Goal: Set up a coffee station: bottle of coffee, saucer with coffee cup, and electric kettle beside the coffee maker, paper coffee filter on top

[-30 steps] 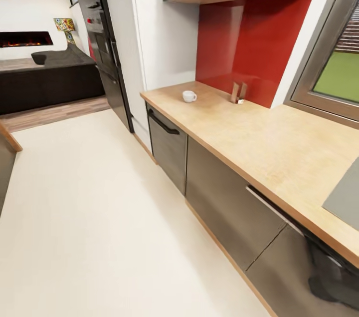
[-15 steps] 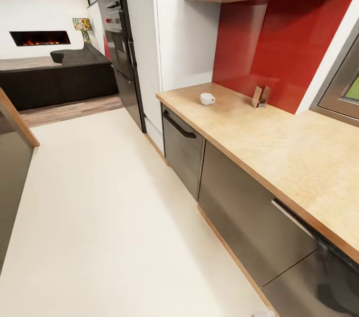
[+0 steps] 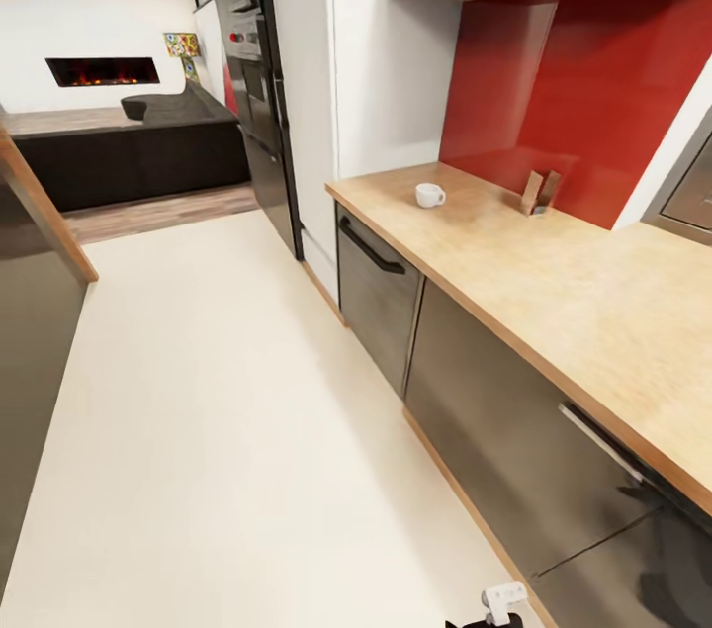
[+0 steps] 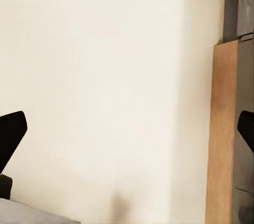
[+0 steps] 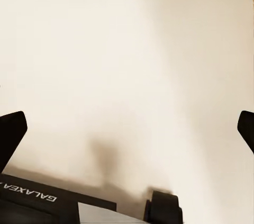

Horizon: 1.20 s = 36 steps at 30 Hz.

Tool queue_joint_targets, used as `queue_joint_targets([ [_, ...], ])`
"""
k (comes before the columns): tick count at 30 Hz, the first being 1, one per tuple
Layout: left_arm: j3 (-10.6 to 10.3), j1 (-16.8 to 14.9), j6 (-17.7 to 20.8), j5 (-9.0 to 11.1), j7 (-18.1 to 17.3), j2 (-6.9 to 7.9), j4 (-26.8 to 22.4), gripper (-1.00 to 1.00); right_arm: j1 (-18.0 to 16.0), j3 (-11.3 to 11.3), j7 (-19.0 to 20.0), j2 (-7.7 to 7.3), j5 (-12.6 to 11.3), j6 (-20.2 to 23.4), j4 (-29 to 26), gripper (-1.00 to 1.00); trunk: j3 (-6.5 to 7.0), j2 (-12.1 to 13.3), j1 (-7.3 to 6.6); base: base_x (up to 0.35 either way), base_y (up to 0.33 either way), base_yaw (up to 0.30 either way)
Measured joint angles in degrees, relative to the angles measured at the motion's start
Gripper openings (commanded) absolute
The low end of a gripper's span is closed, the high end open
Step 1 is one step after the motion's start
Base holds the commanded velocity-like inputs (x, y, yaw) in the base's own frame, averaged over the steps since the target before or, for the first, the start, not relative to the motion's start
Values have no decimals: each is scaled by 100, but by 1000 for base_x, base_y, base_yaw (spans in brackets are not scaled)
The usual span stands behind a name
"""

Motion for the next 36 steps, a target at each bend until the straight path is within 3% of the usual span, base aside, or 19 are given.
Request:
queue_joint_targets([
  [12,-17,0,0,1,7,-17,110,100,-1,9,-19,1,1,-2,27,100,-63,0,-2,288,43,198],
  [36,-10,0,10,2,-1,-17,110,100,1,21,-1,1,7,-24,253,100,-68,0,-2,309,172,6],
])
